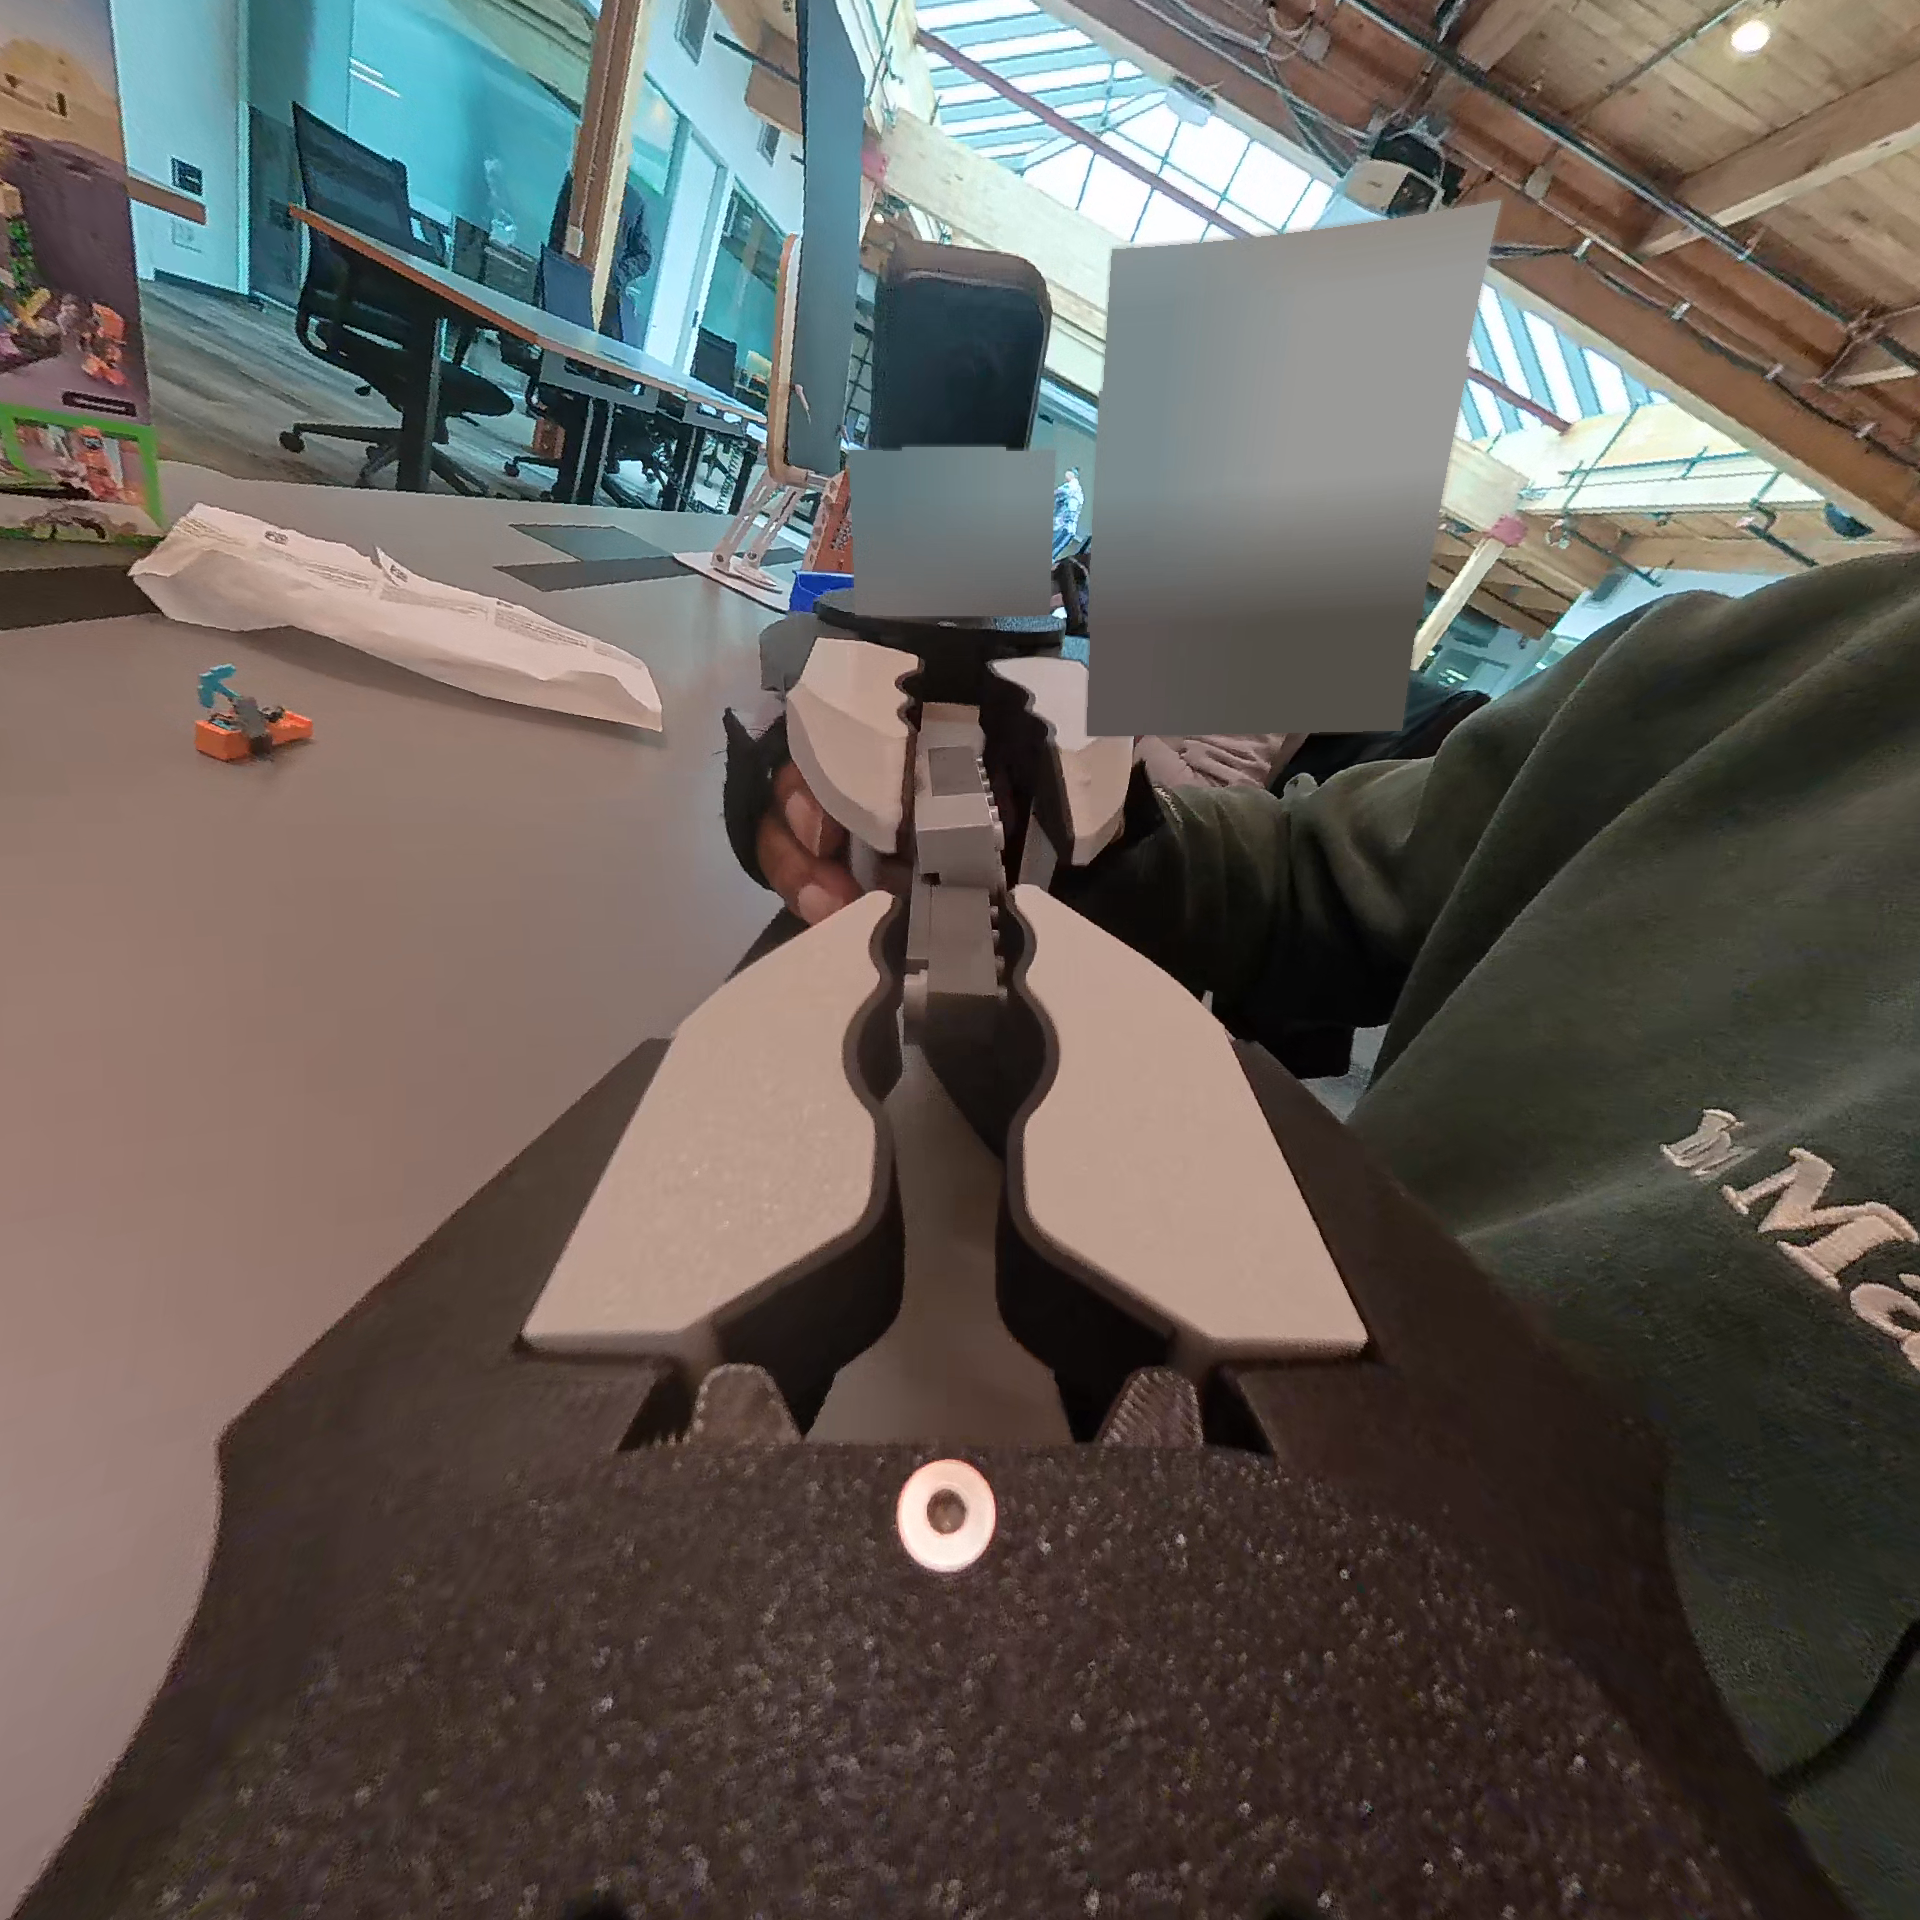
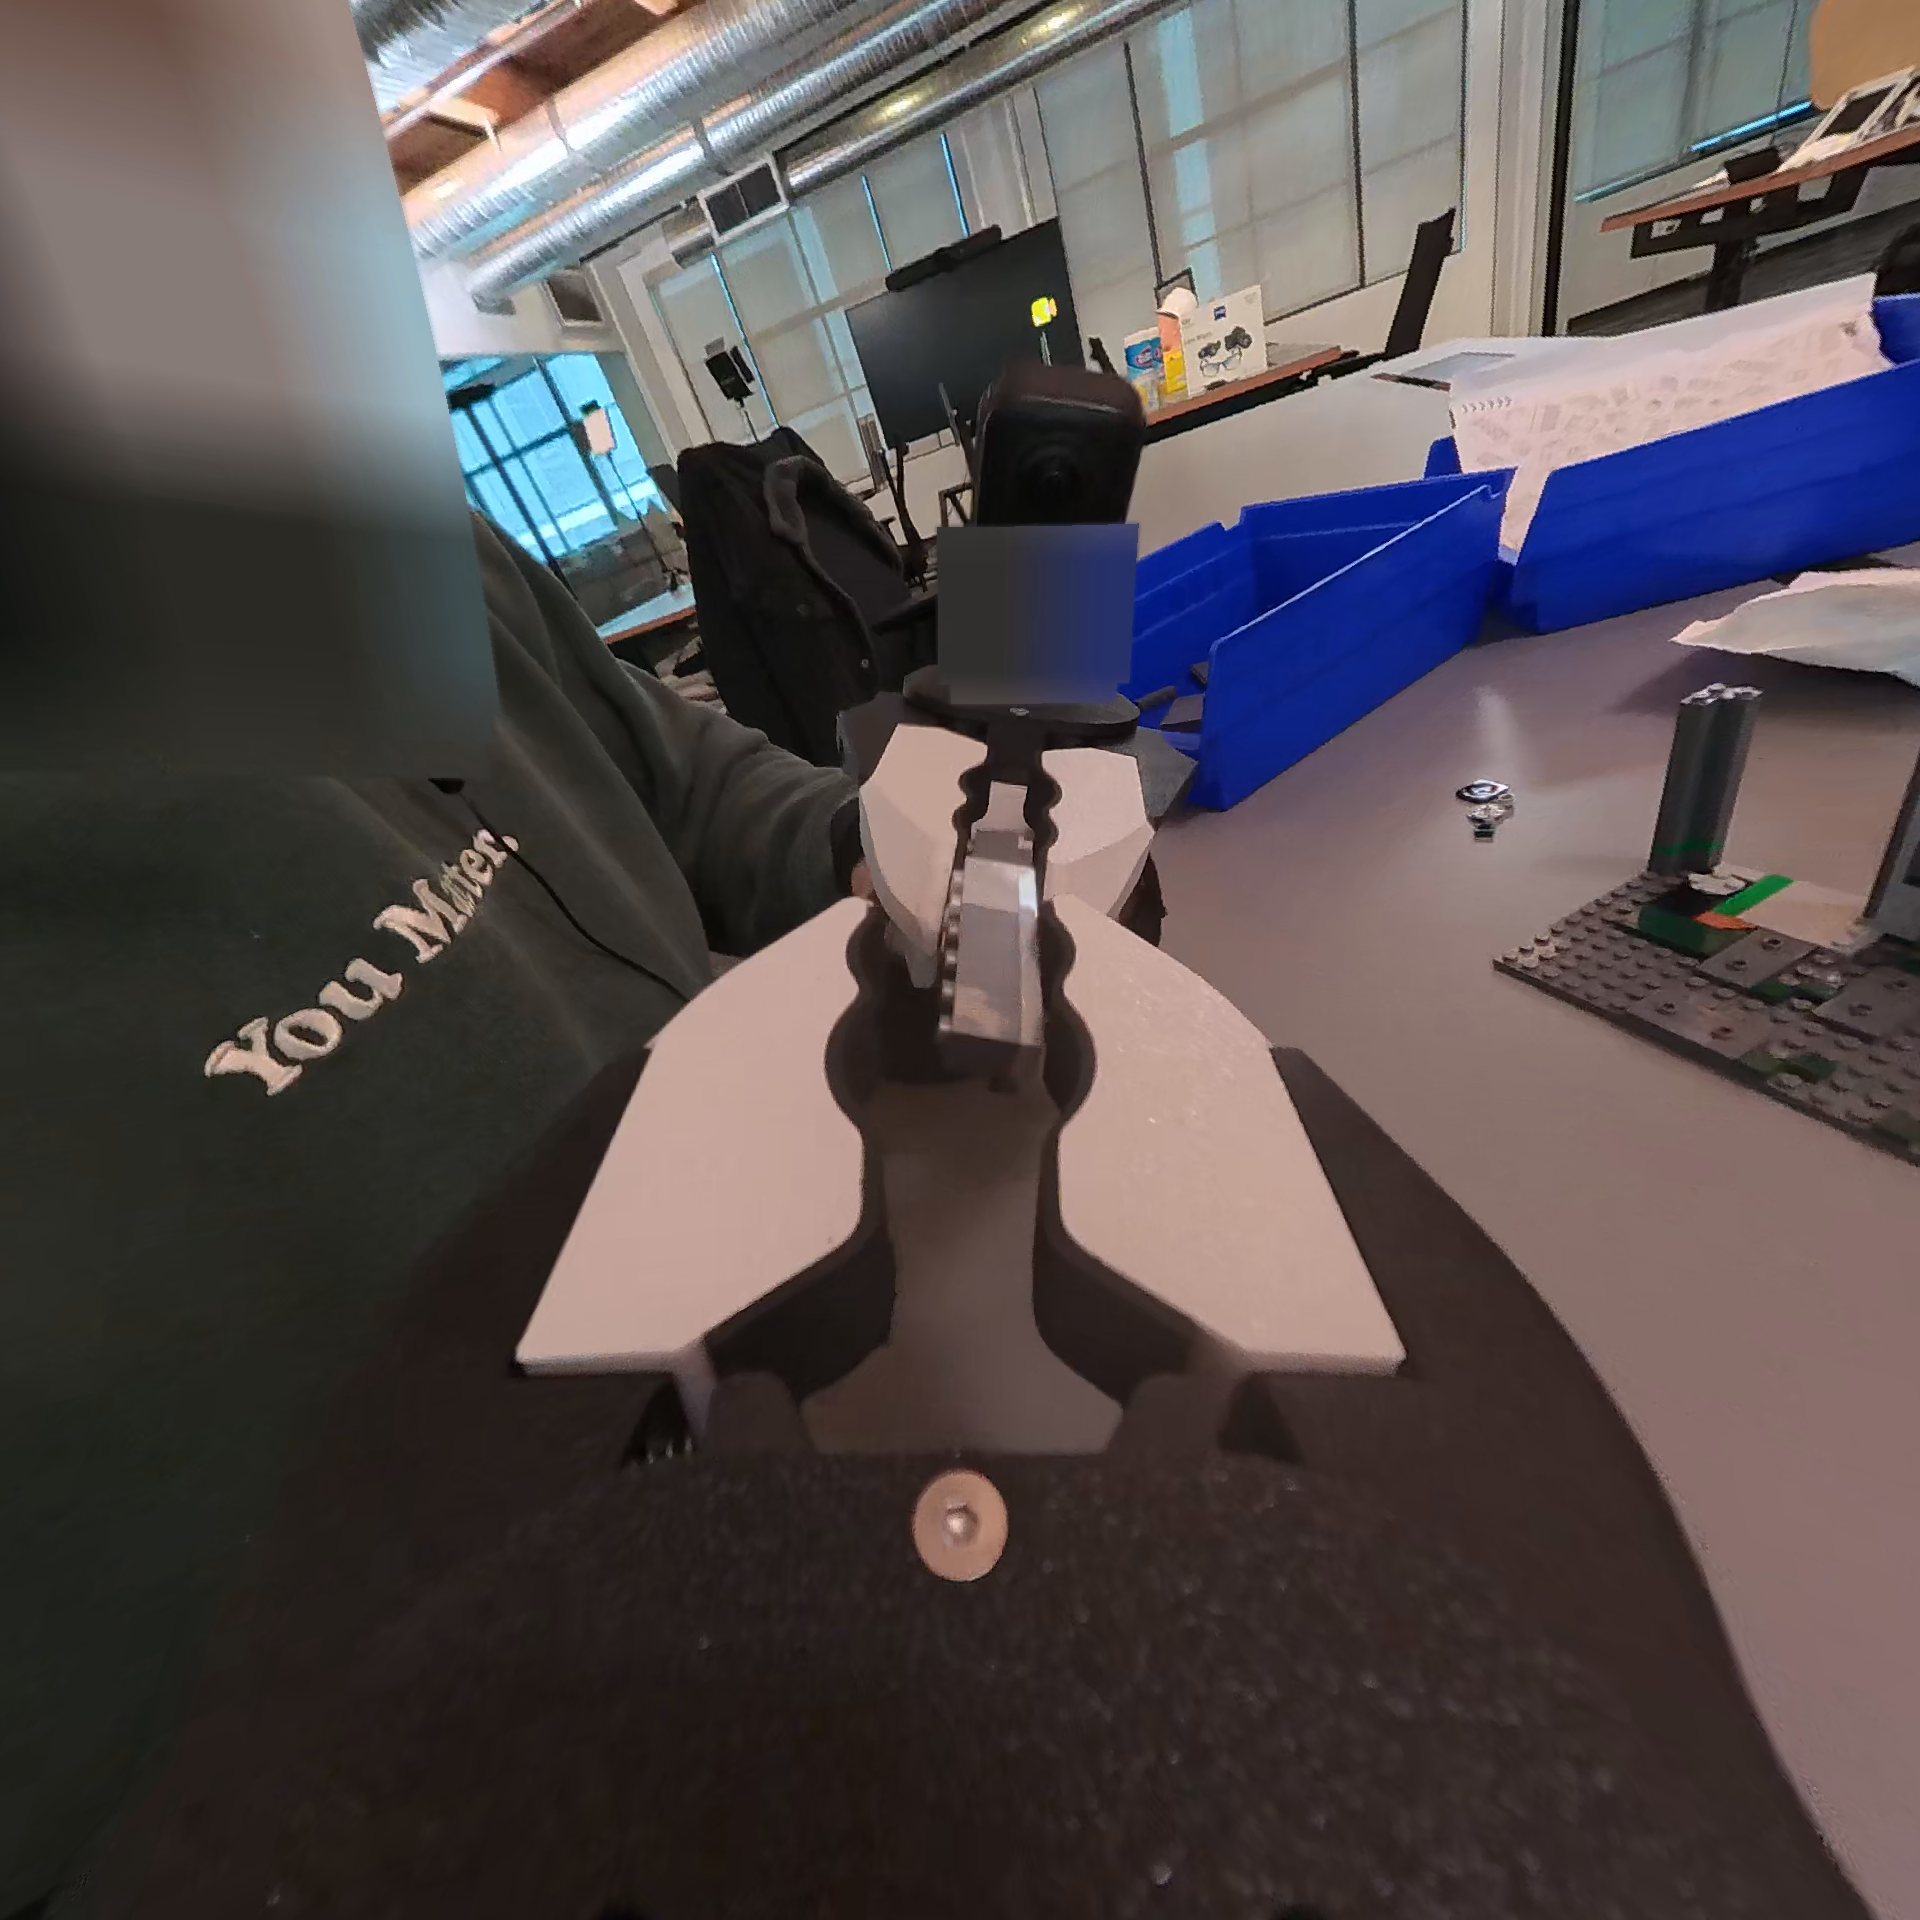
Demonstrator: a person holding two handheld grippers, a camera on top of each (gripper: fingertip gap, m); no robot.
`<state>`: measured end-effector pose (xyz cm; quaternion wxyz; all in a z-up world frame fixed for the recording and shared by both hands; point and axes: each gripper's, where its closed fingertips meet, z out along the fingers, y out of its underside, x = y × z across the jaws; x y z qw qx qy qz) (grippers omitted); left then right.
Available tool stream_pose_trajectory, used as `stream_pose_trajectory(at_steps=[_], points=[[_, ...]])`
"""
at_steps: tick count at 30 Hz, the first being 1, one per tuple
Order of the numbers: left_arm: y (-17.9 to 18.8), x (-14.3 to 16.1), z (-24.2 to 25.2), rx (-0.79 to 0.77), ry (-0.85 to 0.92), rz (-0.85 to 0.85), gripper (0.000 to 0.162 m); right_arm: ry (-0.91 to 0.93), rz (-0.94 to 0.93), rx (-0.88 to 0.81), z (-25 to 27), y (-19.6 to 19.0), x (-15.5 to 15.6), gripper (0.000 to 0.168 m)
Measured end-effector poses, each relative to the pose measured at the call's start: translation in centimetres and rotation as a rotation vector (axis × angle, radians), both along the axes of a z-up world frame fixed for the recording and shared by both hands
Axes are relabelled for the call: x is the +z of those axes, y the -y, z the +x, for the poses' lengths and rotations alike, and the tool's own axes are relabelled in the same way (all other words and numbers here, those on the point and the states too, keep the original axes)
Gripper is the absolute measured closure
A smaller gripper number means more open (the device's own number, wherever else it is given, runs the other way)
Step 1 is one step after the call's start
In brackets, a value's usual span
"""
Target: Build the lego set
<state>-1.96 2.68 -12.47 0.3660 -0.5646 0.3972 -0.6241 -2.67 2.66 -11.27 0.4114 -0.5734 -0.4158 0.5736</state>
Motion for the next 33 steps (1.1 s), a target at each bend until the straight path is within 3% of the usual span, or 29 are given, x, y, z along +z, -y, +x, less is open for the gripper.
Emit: stream_pose_trajectory(at_steps=[9,27,33], points=[[0.3,0.2,-0.1,0.008,-0.006,0.037,0.146,0.007,-0.006,-0.009,-0.2,-0.1,-0.1,0.152],[0.9,0.2,0.0,-0.031,0.001,-0.067,0.146,0.084,0.445,-0.093,-0.2,0.5,-0.3,0.152],[1.3,0.0,-0.1,-0.012,-0.053,0.097,0.146,0.095,0.408,-0.063,-0.3,0.9,-0.5,0.152]])
